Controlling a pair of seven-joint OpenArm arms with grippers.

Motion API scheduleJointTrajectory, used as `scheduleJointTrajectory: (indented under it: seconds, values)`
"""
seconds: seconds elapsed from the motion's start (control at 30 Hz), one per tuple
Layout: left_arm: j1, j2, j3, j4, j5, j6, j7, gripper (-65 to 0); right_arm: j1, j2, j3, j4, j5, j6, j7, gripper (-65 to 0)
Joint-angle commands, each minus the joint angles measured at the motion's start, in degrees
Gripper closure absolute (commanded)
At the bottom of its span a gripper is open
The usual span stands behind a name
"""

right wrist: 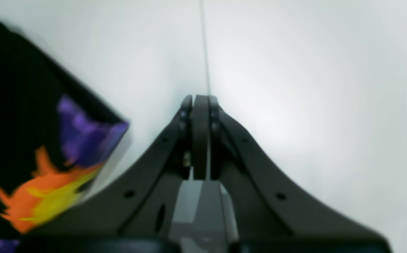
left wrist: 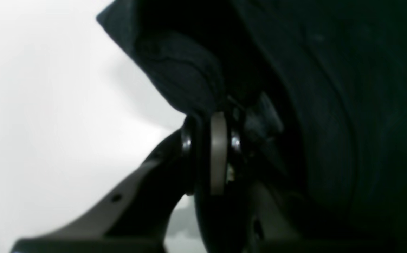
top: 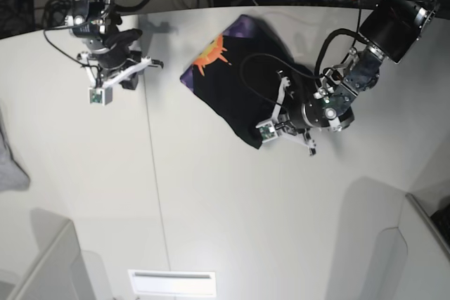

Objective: Fold the T-shirt properly
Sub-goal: 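Rotate the folded shirt with the left gripper so the print faces the robot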

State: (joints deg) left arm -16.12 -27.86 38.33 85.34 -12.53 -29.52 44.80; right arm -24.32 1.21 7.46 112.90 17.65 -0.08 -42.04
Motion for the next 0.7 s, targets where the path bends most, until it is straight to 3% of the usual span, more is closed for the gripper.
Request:
scheduleJointTrajectory:
  seconds: [0.0,0.17,0.3,0.47,0.67]
  values:
    - [-0.28,0.21,0.05,-0.46,5.55,-1.56,3.07,0.0,-0.26,0.15,0.67,0.99,0.42,0.12,1.56,0.0]
    - [-0.54,4.87,0.57,-0.46,21.28,-10.48,0.17,0.0,-2.89,-0.29,1.81,1.08,0.42,-0.06,1.73,0.0]
    - [-0.54,6.71,0.75,-4.33,28.23,-10.48,-8.97,0.0,-4.3,-2.22,1.81,1.08,0.33,-0.14,2.53,0.0]
    - [-1.42,7.59,1.37,-10.22,30.95,-10.48,-18.73,0.0,-5.35,-3.63,1.72,0.9,0.15,-0.14,4.37,0.0]
    - [-4.58,7.33,7.52,-11.36,30.86,-10.48,-21.89,0.0,-5.35,-3.81,1.72,0.72,0.15,-0.14,4.28,0.0]
